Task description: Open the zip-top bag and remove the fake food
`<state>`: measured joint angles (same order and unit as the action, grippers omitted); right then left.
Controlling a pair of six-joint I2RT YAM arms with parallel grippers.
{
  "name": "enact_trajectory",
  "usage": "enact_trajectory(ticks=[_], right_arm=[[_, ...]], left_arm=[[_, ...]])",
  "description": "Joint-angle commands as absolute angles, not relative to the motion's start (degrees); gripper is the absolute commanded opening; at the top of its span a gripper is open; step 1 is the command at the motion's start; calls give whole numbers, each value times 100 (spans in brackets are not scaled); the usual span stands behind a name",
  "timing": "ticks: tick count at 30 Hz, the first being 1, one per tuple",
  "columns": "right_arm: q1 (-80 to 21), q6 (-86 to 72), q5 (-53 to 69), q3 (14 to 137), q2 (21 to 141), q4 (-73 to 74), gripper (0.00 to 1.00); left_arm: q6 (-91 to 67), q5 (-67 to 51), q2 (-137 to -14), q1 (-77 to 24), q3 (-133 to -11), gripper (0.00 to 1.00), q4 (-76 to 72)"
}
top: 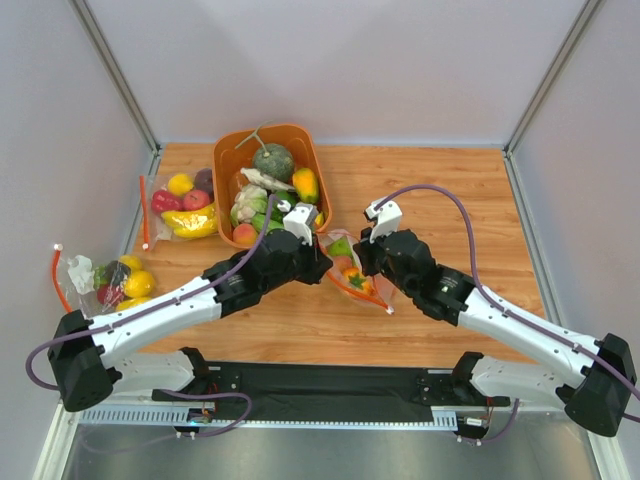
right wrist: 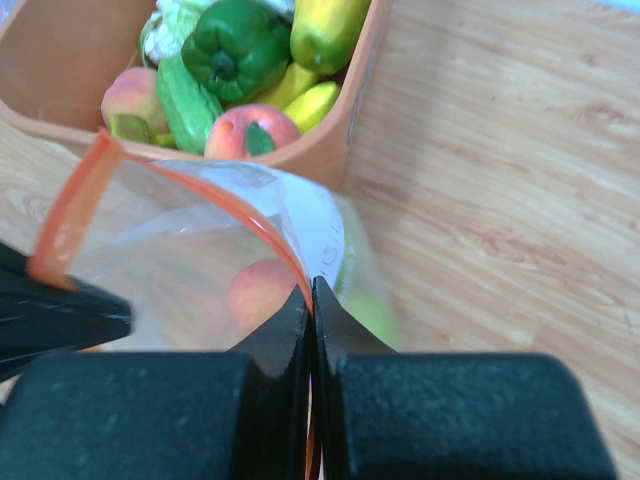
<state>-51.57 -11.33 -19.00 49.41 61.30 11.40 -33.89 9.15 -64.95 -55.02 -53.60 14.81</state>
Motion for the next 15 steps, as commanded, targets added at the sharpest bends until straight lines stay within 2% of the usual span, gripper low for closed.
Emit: enact_trajectory(ticks=[1, 9, 15], right_arm=[[-5168, -826, -2320, 5405, 6187, 1195, 0], [-5071, -765, -2549, 5625, 6258, 1458, 0], [-4861, -844, -2558, 5476, 6240, 1643, 0]], left_arm=[[-2481, 967, -6083, -5511, -5967, 0, 2494], [-1583, 326, -5924, -5239, -7031, 0, 4129], [-1152, -228, -6161, -5063, -7172, 0, 4464]])
